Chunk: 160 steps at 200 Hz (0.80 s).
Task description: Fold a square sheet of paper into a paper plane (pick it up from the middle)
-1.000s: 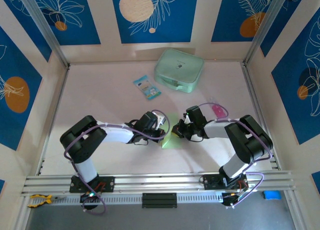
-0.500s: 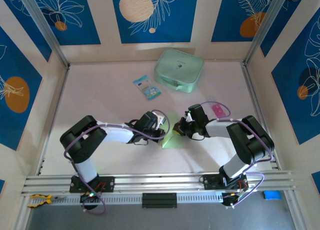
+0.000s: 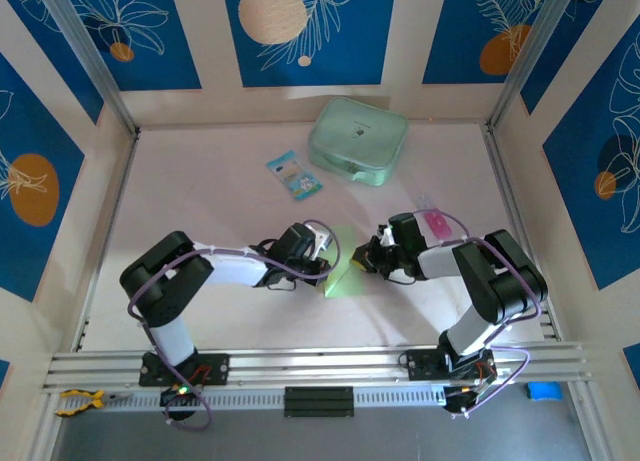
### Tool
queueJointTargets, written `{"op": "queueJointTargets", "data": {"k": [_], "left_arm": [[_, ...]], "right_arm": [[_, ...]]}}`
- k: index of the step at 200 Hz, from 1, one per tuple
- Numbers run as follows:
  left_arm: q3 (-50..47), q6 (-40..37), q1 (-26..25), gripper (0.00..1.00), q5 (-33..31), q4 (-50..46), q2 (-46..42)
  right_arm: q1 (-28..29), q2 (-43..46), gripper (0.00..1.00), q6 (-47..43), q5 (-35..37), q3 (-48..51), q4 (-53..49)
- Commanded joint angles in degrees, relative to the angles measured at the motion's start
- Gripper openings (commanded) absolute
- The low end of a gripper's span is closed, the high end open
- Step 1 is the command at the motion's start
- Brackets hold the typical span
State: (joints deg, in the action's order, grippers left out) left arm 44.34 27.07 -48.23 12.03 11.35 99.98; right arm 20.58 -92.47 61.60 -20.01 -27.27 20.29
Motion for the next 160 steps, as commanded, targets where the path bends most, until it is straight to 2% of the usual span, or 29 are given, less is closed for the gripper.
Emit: {"op": "queueJointTargets", "data": {"k": [1, 31, 58, 79, 124, 160], "left_arm": [[0.93, -0.97, 0.74, 0.0, 0.97, -2.13, 1.4], [0.93, -0.92, 0.83, 0.0, 0.9, -2.21, 1.27], [1.01, -0.91, 0.85, 0.0, 0.98, -2.16, 1.27], [1.01, -0.88, 0.81, 0.0, 1.12, -1.97, 1.39], [1.01, -0.79, 0.8, 0.0, 1.27, -1.91, 1.46], [1.01, -0.66, 0.81, 0.0, 1.33, -1.82, 1.28]], "right_arm": [[-2.3, -0.43, 0.0, -0.34, 3.55, -0.32, -3.72], [-2.1, 2.94, 0.0, -1.47, 3.5, -1.71, -5.78], [0.73, 7.12, 0.0, -5.18, 6.06, -5.3, -13.81], [3.19, 8.08, 0.0, -5.62, 7.08, -6.38, -15.72], [7.45, 3.84, 0.0, -5.04, 5.68, -7.42, -13.37], [6.99, -0.7, 0.0, -4.38, 3.81, -5.38, -10.76]]}}
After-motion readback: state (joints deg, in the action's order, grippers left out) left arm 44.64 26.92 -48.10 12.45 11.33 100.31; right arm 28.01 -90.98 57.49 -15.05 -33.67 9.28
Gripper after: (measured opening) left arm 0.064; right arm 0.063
